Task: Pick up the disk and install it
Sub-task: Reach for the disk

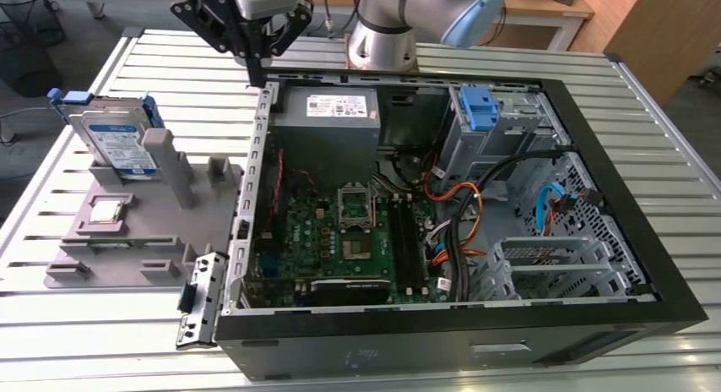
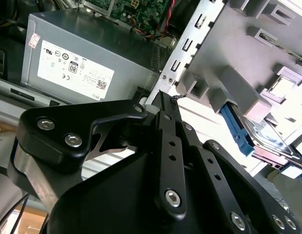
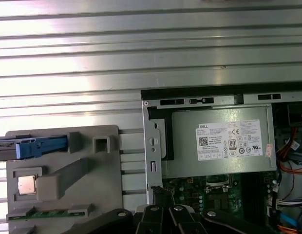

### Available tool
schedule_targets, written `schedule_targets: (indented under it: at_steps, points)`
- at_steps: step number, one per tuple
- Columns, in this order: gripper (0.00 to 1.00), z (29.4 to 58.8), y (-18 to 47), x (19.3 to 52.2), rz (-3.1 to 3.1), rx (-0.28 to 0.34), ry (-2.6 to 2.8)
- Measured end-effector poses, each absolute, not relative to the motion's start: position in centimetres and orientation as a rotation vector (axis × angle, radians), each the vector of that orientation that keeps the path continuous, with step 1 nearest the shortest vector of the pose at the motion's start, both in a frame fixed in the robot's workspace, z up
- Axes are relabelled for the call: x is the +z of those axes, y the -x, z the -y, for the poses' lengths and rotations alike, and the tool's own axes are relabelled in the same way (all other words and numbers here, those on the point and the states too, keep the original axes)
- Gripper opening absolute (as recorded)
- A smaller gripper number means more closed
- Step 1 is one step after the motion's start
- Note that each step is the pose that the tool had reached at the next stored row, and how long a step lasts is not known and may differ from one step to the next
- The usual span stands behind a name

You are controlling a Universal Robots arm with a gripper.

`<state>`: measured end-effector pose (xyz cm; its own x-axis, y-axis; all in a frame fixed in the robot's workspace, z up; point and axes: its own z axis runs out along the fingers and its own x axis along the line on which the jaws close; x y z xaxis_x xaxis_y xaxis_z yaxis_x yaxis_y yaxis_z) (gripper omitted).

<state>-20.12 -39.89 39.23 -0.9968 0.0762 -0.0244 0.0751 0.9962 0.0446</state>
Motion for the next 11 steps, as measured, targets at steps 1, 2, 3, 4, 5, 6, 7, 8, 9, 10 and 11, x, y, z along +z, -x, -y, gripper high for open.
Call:
schedule_targets:
  at_steps: [1,2,3,4,5,6,7,8,9,10,11]
  points:
    - [0.10,39.89,20.24,39.22,-3.112,0.068,-0.118]
    - [0.10,39.89,20.35,39.22,-3.112,0.068,-0.118]
    - [0.10,39.89,20.46,39.22,-3.112,0.068,-0.118]
    - [0.10,39.89,20.55,39.22,-3.112,0.068,-0.118]
    - [0.10,39.89,20.56,39.22,-3.112,0.068,-0.118]
    - [0.10,39.89,20.59,39.22,-3.112,0.068,-0.118]
    - [0.10,39.89,20.70,39.22,-3.112,0.068,-0.118]
    - [0.10,39.89,20.71,39.22,-3.112,0.068,-0.118]
    - [0.10,39.89,20.73,39.22,-3.112,0.068,-0.118]
    - [0.10,39.89,20.75,39.22,-3.112,0.068,-0.118]
    - [0.10,39.89,20.77,39.22,-3.112,0.068,-0.118]
